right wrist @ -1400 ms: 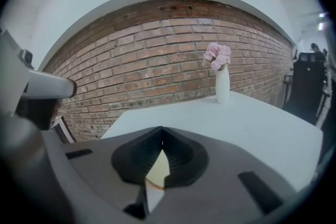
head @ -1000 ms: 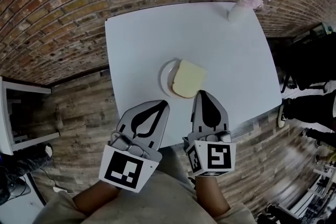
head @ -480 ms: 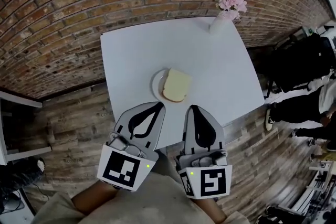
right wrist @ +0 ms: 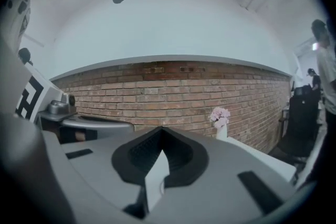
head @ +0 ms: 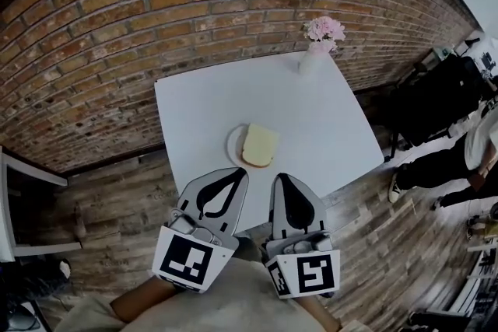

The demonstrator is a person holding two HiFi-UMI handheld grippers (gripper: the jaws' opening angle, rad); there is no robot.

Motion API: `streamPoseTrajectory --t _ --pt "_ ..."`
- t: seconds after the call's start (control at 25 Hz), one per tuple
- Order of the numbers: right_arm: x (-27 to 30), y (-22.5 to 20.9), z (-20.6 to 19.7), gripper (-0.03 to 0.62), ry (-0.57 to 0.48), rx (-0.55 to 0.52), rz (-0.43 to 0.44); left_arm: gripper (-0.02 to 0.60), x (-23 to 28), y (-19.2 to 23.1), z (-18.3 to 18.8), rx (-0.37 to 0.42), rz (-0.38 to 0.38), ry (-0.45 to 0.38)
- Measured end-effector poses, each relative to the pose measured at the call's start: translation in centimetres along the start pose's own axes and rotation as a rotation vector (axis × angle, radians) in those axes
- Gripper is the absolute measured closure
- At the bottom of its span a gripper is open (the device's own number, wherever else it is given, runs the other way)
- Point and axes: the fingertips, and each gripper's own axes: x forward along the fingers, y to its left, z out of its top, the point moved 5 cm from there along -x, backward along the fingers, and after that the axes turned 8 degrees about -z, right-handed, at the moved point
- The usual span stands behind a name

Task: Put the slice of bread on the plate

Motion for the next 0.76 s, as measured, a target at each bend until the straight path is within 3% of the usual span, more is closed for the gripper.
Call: streamPoseTrajectory --t 0.76 --pt "0.8 -1.4 -0.4 0.588 0.004 -0.013 0.052 0.572 1.8 -0.2 0.1 0.023 0.005 0.017"
